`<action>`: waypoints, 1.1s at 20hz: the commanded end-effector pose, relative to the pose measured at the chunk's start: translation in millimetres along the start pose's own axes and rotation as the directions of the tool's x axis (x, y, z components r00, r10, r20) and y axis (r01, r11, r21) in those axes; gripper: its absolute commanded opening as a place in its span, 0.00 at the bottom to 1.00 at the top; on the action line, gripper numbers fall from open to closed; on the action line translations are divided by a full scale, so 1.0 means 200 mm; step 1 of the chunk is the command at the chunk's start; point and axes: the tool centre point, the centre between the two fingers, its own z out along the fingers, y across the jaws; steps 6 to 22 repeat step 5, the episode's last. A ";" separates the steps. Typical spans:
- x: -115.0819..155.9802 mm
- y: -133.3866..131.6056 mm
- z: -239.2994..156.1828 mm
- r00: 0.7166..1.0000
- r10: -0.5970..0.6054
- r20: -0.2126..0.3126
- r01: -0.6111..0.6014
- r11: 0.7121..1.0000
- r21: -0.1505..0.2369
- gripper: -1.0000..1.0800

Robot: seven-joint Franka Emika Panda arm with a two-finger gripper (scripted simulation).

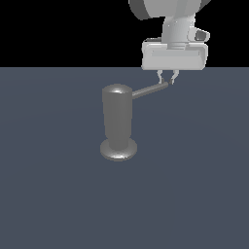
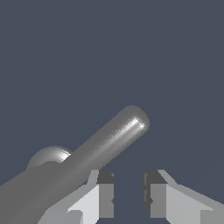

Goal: Turn on the faucet by rotating a designated handle.

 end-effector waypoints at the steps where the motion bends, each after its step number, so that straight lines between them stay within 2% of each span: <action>1: 0.01 0.06 0.09 0.999 0.021 0.024 -0.021 1.000 -0.004 0.00; 4: 0.05 0.06 0.10 0.999 0.024 0.026 -0.024 1.000 -0.004 0.00; 22: 0.05 0.06 0.10 0.999 0.024 0.026 -0.024 1.000 -0.004 0.00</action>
